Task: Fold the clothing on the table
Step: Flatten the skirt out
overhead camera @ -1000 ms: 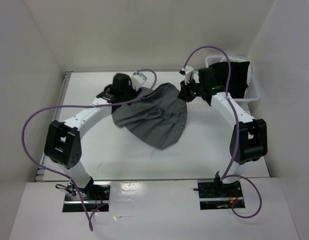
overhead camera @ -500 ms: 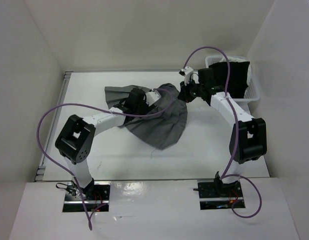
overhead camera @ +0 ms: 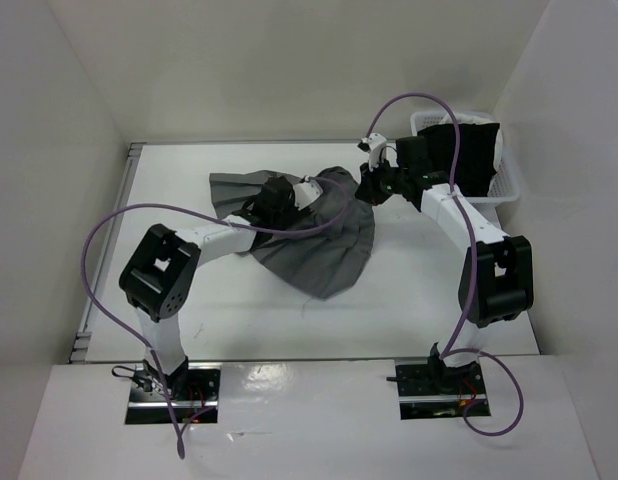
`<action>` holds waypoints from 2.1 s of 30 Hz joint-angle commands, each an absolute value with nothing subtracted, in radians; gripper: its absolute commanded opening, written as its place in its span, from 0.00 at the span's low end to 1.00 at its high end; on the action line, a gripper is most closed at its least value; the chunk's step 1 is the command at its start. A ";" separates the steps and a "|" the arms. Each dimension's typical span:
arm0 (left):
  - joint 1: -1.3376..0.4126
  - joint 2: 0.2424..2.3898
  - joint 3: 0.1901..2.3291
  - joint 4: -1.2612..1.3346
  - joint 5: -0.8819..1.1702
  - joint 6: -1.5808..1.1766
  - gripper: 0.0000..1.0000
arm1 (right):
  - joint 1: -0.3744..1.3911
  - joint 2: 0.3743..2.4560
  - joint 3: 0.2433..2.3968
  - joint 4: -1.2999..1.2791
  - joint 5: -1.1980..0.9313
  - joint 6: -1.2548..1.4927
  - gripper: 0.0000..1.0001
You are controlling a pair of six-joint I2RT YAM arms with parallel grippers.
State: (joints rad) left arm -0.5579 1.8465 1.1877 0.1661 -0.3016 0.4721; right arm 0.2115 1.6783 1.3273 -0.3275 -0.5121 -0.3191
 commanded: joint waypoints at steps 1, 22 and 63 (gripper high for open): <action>-0.561 1.887 1.220 0.204 -0.302 0.491 0.75 | 0.218 1.684 1.364 -0.330 -0.529 -0.331 0.05; -0.552 1.973 1.334 0.196 -0.330 0.529 0.54 | 0.218 1.694 1.364 -0.330 -0.529 -0.331 0.05; -0.456 1.922 1.443 0.052 -0.244 0.433 0.00 | 0.218 1.694 1.364 -0.330 -0.538 -0.322 0.05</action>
State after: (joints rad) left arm -0.4774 1.9759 1.4025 0.0467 -0.2493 0.4664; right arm 0.2115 1.6928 1.3277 -0.3302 -0.5129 -0.3222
